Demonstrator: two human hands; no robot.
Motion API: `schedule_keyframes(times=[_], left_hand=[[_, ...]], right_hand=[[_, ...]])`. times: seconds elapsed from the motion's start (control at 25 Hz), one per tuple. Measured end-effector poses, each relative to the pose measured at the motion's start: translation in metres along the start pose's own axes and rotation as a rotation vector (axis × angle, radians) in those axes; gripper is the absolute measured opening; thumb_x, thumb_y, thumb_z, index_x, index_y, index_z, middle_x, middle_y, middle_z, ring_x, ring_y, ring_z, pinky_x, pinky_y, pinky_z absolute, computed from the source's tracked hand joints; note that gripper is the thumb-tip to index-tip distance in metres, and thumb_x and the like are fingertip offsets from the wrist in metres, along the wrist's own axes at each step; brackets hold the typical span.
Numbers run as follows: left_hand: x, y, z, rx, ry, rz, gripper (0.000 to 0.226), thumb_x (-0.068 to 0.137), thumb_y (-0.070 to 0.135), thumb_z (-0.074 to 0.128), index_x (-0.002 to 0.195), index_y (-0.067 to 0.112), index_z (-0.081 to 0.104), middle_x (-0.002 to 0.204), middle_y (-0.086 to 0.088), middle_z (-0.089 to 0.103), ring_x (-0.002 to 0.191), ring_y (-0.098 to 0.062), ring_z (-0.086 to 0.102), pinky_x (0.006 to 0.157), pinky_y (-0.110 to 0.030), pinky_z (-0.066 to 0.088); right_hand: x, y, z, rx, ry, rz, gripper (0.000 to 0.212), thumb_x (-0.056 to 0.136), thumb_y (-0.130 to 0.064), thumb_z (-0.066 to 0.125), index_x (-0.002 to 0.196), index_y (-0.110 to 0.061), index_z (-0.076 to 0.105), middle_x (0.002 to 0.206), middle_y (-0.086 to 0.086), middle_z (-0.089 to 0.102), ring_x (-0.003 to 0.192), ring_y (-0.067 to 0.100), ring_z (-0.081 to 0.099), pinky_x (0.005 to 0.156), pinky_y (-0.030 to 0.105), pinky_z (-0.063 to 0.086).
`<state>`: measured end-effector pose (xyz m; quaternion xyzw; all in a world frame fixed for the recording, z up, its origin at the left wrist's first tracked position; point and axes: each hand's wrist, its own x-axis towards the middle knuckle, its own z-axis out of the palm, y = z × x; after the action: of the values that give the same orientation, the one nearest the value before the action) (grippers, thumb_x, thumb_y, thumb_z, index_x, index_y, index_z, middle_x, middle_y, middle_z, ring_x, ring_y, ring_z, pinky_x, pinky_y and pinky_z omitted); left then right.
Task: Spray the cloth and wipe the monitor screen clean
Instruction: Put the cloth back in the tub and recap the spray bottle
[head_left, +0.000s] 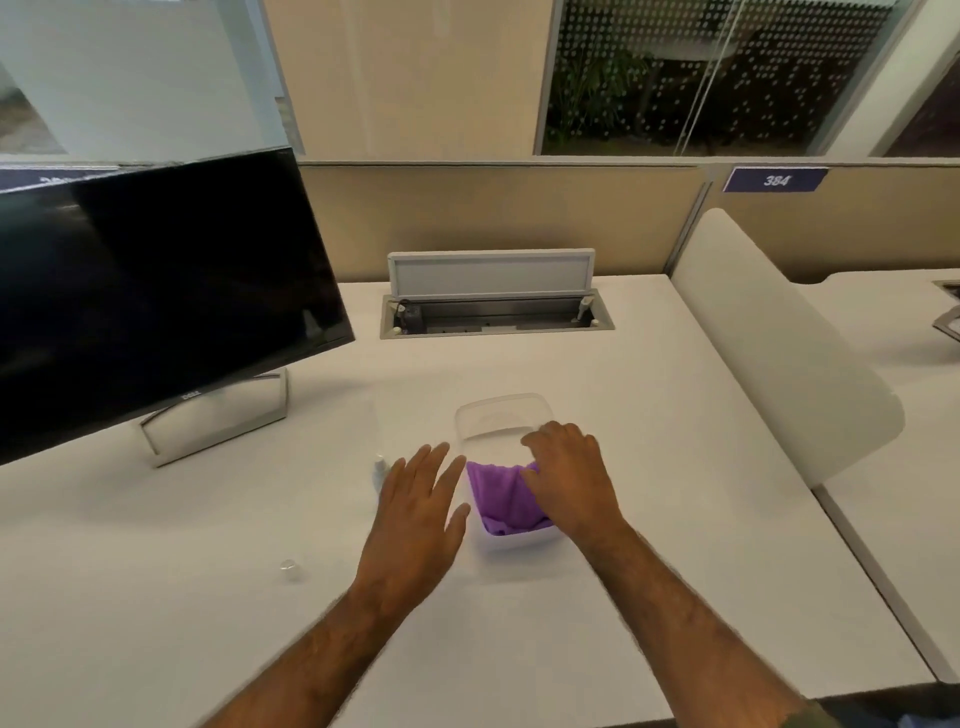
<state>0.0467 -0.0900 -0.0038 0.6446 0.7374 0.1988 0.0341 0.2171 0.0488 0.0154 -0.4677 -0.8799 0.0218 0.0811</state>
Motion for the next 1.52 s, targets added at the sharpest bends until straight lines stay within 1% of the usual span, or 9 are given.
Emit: schedule_keyframes(times=[0.2,0.36,0.6,0.76,0.88,1.04,1.2,1.36,1.52], left_hand=[[-0.085,-0.095,-0.019,-0.173,0.143,-0.413,0.058,0.109,0.048,0.039,0.158,0.017,0.047,0.165,-0.003,0.044,0.156,-0.022,0.034,0.126,-0.044,0.03],[-0.123,-0.153,-0.025,-0.291,0.03,-0.665,0.075,0.098,0.056,0.057,0.162,0.022,0.038,0.171,0.003,0.034,0.159,-0.018,0.027,0.129,-0.042,0.025],[-0.137,-0.183,-0.01,-0.355,-0.07,-0.667,0.072,0.093,0.043,0.076,0.156,0.021,0.049,0.167,0.008,0.039,0.161,-0.013,0.021,0.129,-0.03,0.006],[-0.134,-0.187,-0.001,-0.401,-0.02,-0.602,0.05,0.087,0.034,0.085,0.134,0.024,0.07,0.157,0.008,0.053,0.157,-0.016,0.033,0.127,-0.028,0.006],[-0.129,-0.189,-0.003,-0.399,-0.028,-0.536,0.03,0.09,0.032,0.083,0.116,0.039,0.07,0.153,0.011,0.055,0.157,-0.015,0.03,0.127,-0.028,0.008],[-0.119,-0.194,-0.01,-0.445,-0.034,-0.502,0.03,0.093,0.029,0.08,0.098,0.052,0.061,0.132,0.031,0.058,0.146,0.0,0.036,0.121,-0.024,0.026],[-0.097,-0.19,-0.032,-0.685,0.037,-0.537,0.011,0.094,0.021,0.079,0.099,0.03,0.075,0.096,0.028,0.076,0.103,0.005,0.071,0.097,-0.028,0.055],[-0.067,-0.184,-0.064,-0.849,0.098,-0.557,0.015,0.095,0.021,0.078,0.109,0.018,0.08,0.1,0.016,0.081,0.096,0.003,0.075,0.092,-0.022,0.059],[-0.037,-0.178,-0.093,-0.951,0.136,-0.516,0.025,0.097,0.028,0.075,0.119,0.017,0.079,0.112,0.012,0.081,0.104,0.0,0.074,0.093,-0.017,0.057]], right_hand=[[-0.027,-0.071,0.004,0.571,0.015,-0.032,0.033,0.09,-0.023,0.072,0.122,-0.018,0.067,0.124,-0.001,0.065,0.117,0.018,0.057,0.101,0.029,0.042],[-0.033,-0.128,0.026,0.766,-0.067,0.013,0.04,0.091,-0.025,0.07,0.13,-0.023,0.061,0.13,-0.011,0.061,0.119,0.007,0.055,0.1,0.024,0.044],[-0.022,-0.162,0.062,0.971,-0.088,0.397,0.069,0.081,-0.03,0.082,0.142,-0.023,0.05,0.133,-0.003,0.062,0.124,0.012,0.056,0.097,0.026,0.042],[-0.014,-0.171,0.075,1.007,-0.176,0.389,0.076,0.077,-0.026,0.087,0.143,-0.022,0.049,0.129,-0.007,0.06,0.119,0.008,0.054,0.094,0.023,0.04],[-0.01,-0.179,0.079,1.003,-0.162,0.42,0.07,0.078,-0.026,0.085,0.14,-0.02,0.052,0.125,-0.008,0.06,0.115,0.008,0.054,0.092,0.023,0.04],[-0.004,-0.188,0.081,0.979,-0.129,0.454,0.056,0.081,-0.027,0.082,0.131,-0.021,0.058,0.117,-0.01,0.062,0.11,0.011,0.057,0.092,0.027,0.045],[0.003,-0.197,0.083,0.977,-0.116,0.447,0.038,0.085,-0.03,0.078,0.118,-0.022,0.062,0.111,-0.007,0.067,0.105,0.016,0.062,0.096,0.035,0.052],[0.007,-0.211,0.076,0.934,-0.085,0.4,0.021,0.09,-0.032,0.073,0.103,-0.027,0.057,0.099,-0.007,0.066,0.093,0.016,0.063,0.085,0.031,0.051],[0.005,-0.236,0.065,0.894,-0.086,0.272,0.027,0.094,-0.042,0.067,0.115,-0.031,0.055,0.108,-0.013,0.062,0.096,0.01,0.061,0.087,0.025,0.049]])
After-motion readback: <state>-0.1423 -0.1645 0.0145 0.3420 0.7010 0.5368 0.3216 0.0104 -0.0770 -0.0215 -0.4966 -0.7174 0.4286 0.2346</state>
